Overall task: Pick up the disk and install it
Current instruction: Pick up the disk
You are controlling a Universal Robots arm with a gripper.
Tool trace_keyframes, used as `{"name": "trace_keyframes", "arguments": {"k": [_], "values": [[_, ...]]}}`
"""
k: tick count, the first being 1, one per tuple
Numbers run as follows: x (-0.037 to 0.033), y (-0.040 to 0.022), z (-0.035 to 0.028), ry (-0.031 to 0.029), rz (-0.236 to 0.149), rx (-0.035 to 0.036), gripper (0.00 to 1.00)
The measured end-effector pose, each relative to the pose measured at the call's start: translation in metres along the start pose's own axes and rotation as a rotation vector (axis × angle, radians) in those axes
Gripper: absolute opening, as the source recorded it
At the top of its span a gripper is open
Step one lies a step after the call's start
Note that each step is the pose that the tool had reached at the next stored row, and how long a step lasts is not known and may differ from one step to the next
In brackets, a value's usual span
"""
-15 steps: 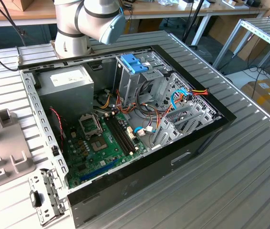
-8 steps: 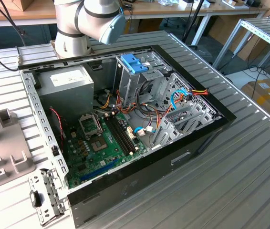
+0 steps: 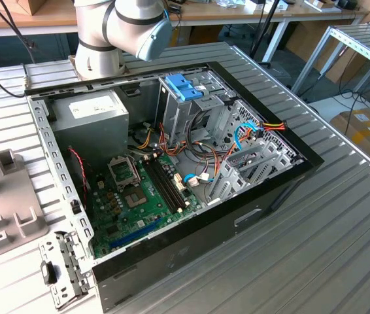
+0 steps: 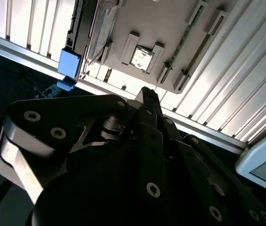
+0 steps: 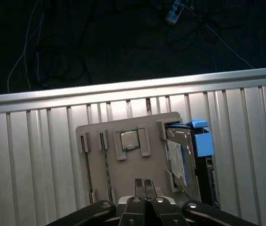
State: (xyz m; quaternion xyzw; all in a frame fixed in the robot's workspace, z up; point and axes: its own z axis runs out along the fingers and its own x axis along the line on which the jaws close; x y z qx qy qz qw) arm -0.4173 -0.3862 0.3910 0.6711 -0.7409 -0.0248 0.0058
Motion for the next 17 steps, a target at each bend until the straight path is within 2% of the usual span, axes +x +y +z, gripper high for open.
{"name": "trace_keyframes", "arguments": {"k": [17], "values": [[0.0000,0.0000,0.0000,0.0064,-0.144,-0.0035,0.11]]}}
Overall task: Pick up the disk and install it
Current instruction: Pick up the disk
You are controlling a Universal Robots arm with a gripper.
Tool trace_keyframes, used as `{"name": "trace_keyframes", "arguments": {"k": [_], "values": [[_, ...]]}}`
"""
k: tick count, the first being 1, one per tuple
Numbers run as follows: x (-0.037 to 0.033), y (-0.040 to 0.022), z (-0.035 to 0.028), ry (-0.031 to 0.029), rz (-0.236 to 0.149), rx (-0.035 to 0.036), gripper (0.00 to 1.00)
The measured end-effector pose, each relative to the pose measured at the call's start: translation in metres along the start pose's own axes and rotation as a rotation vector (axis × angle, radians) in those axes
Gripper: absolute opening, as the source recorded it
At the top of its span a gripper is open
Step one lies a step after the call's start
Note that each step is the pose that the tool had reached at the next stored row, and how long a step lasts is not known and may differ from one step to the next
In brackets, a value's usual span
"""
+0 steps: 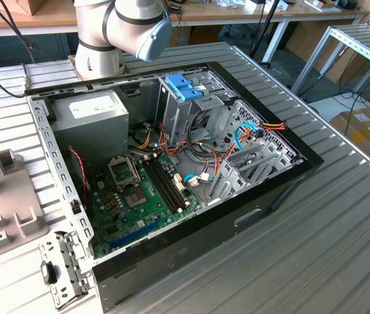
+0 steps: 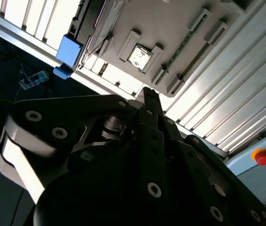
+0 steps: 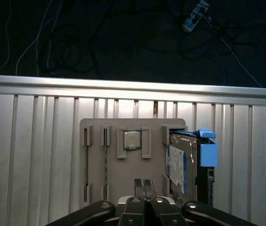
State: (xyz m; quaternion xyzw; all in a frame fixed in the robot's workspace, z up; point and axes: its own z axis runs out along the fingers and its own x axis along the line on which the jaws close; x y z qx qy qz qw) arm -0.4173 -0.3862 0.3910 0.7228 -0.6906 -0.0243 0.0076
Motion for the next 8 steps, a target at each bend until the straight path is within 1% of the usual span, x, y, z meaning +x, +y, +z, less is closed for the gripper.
{"name": "trace_keyframes", "arguments": {"k": [6,8], "values": [[0.0000,0.0000,0.0000,0.0021,-0.047,-0.0011,0.11],[0.0000,0.0000,0.0002,0.0022,-0.050,-0.0012,0.11]]}}
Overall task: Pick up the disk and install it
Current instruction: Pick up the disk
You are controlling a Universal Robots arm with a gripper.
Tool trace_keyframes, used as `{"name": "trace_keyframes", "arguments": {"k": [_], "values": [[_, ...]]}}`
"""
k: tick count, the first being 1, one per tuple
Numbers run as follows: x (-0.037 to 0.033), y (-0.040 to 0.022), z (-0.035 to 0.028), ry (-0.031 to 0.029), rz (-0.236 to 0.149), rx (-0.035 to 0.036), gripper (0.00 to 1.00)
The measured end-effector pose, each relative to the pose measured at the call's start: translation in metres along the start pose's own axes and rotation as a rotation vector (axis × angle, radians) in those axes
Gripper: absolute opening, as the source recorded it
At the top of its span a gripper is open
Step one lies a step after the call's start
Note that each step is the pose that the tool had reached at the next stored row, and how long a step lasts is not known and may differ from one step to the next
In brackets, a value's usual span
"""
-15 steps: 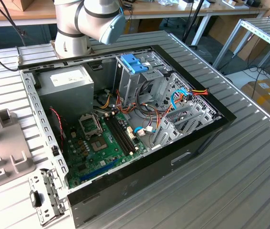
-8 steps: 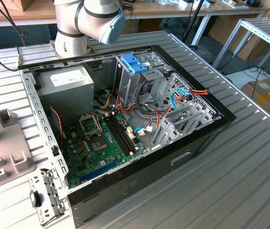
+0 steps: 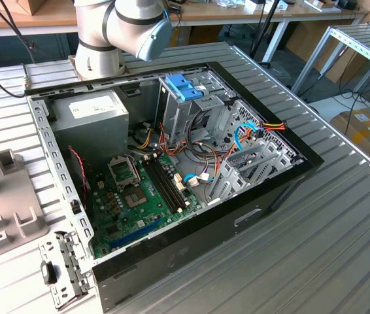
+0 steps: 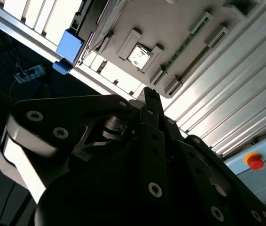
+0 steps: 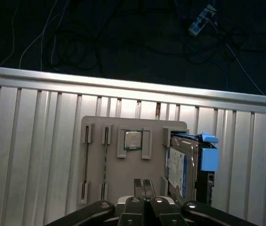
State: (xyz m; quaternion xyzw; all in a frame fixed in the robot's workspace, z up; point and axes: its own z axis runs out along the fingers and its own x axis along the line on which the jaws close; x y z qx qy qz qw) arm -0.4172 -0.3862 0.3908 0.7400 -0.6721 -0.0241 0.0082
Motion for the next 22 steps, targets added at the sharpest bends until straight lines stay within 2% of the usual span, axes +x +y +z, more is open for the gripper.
{"name": "trace_keyframes", "arguments": {"k": [3,5,7,10,20,22], "values": [[-0.0001,0.0000,0.0011,-0.0014,0.032,0.0008,0.11],[0.0000,-0.0001,0.0023,-0.0033,0.074,0.0018,0.11],[0.0001,-0.0002,0.0045,-0.0061,0.137,0.0034,0.11],[0.0001,-0.0003,0.0066,-0.0080,0.181,0.0043,0.11],[-0.0132,-0.0026,0.0099,-0.0092,0.207,0.0051,0.11],[-0.0142,-0.0028,0.0100,-0.0092,0.207,0.0051,0.11]]}}
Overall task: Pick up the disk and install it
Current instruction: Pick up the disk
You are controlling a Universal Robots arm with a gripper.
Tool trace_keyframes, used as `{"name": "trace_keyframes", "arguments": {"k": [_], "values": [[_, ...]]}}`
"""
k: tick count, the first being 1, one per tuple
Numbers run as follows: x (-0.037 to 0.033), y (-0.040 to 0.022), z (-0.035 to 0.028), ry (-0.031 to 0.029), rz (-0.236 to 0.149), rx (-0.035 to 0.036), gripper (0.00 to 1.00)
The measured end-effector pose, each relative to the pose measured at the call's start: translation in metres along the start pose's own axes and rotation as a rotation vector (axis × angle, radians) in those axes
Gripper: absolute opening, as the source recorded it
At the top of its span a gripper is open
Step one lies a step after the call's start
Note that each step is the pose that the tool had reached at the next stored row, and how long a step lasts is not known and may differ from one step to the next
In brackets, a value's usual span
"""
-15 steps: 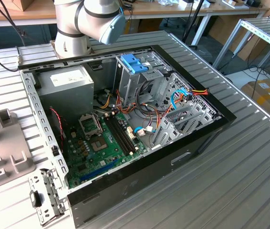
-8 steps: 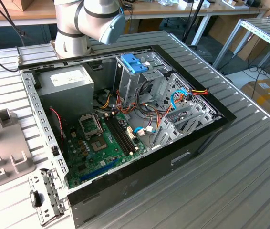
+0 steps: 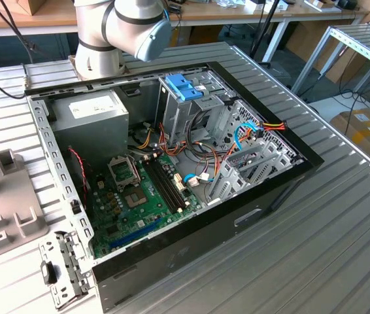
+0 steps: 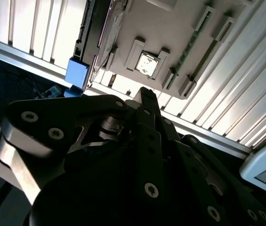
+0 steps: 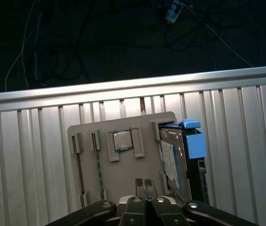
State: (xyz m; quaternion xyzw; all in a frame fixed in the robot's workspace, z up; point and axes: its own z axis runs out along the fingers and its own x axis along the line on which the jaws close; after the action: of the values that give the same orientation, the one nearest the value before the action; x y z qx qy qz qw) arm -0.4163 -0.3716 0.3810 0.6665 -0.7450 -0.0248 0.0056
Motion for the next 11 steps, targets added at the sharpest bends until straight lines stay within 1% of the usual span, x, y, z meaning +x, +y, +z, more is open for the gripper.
{"name": "trace_keyframes", "arguments": {"k": [9,10,11], "values": [[-0.0007,0.0001,0.0001,0.0000,0.000,-0.0001,0.11],[-0.0008,0.0001,0.0001,0.0000,0.000,0.0000,0.11],[-0.0009,0.0001,0.0001,0.0000,0.000,0.0000,0.17]]}}
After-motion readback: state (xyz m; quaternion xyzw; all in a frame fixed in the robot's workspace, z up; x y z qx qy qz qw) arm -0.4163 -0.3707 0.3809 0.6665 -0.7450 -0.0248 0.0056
